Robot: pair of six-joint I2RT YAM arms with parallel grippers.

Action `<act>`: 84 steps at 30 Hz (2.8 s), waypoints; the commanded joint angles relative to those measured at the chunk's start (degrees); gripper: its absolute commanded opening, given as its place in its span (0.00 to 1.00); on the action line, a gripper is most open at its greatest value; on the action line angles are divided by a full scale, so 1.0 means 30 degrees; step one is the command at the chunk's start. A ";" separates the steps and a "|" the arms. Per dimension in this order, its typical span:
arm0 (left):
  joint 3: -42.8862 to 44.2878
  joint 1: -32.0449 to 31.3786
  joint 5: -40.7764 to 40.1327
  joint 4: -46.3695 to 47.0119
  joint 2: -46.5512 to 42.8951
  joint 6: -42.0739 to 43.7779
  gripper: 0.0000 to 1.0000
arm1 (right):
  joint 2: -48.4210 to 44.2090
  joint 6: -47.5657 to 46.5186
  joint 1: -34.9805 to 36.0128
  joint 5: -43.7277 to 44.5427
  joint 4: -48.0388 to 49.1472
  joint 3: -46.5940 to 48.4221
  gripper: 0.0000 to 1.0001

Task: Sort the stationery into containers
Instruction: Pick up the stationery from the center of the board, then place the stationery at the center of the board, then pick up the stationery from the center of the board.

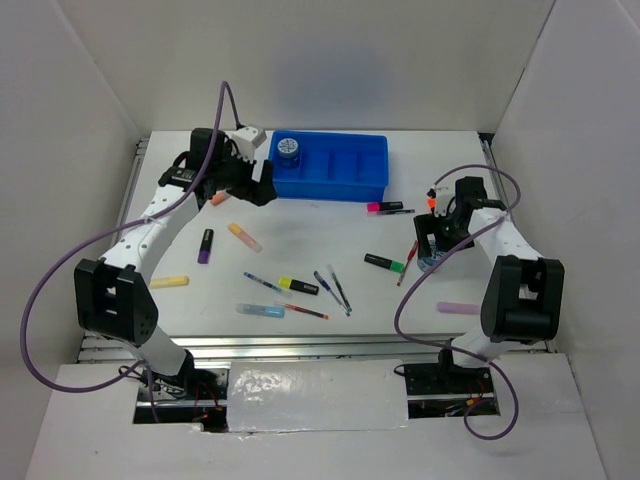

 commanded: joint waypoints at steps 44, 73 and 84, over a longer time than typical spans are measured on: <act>-0.4055 0.5606 0.2566 0.2305 -0.3028 -0.1857 0.99 | 0.9939 0.0878 1.4222 -0.0437 -0.0068 1.5181 0.02; -0.4265 -0.3298 -0.0185 0.4033 -0.0577 0.1220 0.97 | 0.0073 0.2432 0.4885 -0.5065 -0.3025 1.0499 1.00; -0.0922 -0.5261 -0.2002 0.3183 0.3824 0.1367 0.98 | -0.3240 0.2197 -0.0070 -0.6674 -0.3026 0.5545 1.00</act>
